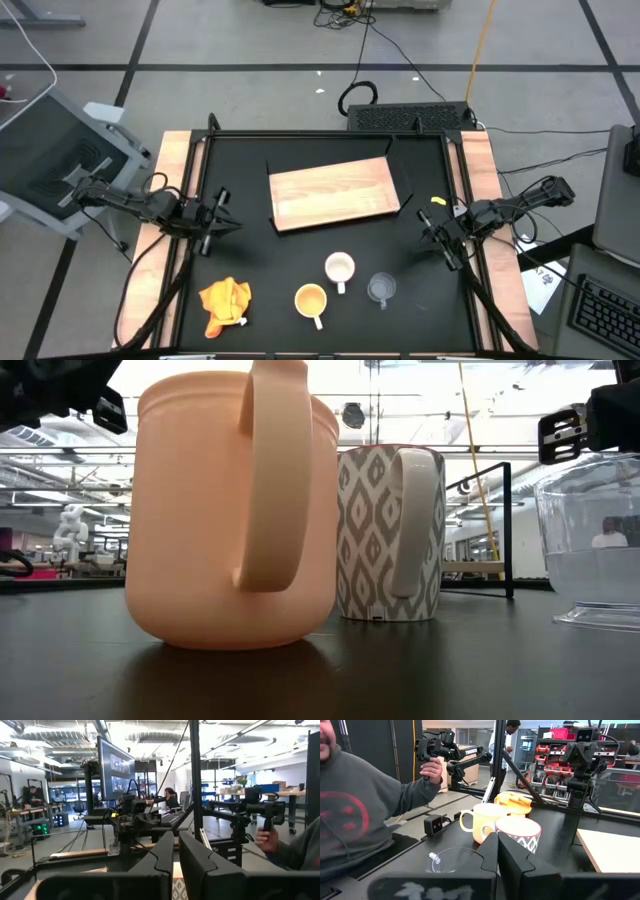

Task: Stack small to large cups/mugs on shelf
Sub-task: Put the gray patterned mug on the shelf

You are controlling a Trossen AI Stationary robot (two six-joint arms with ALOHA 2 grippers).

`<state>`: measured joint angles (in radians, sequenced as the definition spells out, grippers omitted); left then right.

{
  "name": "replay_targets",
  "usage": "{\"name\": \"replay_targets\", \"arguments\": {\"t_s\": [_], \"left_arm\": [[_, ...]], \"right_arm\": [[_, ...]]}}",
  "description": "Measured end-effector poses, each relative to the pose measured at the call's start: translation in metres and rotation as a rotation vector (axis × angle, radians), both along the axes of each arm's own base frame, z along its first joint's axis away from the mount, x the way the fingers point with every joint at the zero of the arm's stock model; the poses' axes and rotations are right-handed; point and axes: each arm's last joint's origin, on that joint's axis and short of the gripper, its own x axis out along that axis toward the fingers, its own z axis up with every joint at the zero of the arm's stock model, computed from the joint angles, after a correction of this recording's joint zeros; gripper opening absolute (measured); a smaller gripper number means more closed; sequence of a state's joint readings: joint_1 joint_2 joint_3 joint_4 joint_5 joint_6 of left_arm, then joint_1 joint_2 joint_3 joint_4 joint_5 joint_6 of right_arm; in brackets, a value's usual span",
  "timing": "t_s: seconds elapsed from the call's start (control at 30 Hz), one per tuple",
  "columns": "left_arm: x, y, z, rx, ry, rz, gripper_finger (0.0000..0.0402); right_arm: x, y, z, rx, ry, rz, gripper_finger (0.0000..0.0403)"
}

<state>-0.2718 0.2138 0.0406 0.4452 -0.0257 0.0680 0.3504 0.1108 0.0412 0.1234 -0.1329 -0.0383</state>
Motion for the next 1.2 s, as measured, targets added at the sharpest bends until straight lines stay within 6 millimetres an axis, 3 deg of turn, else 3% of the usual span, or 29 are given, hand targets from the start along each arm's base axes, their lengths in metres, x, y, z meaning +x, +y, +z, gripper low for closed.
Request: {"name": "replay_targets", "arguments": {"t_s": [0.73,1.07,1.2], "left_arm": [[0.005,0.0,-0.008,-0.173,0.126,-0.019,0.003],[0.009,-0.001,0.001,-0.233,0.076,-0.013,0.003],[0.019,-0.003,0.013,-0.224,0.109,0.007,0.003]], "right_arm": [[0.0,0.0,0.003,0.011,-0.03,0.0,0.0],[0.0,0.0,0.003,0.011,-0.029,0.0,0.0],[0.0,0.0,0.003,0.006,-0.031,0.0,0.0]]}}
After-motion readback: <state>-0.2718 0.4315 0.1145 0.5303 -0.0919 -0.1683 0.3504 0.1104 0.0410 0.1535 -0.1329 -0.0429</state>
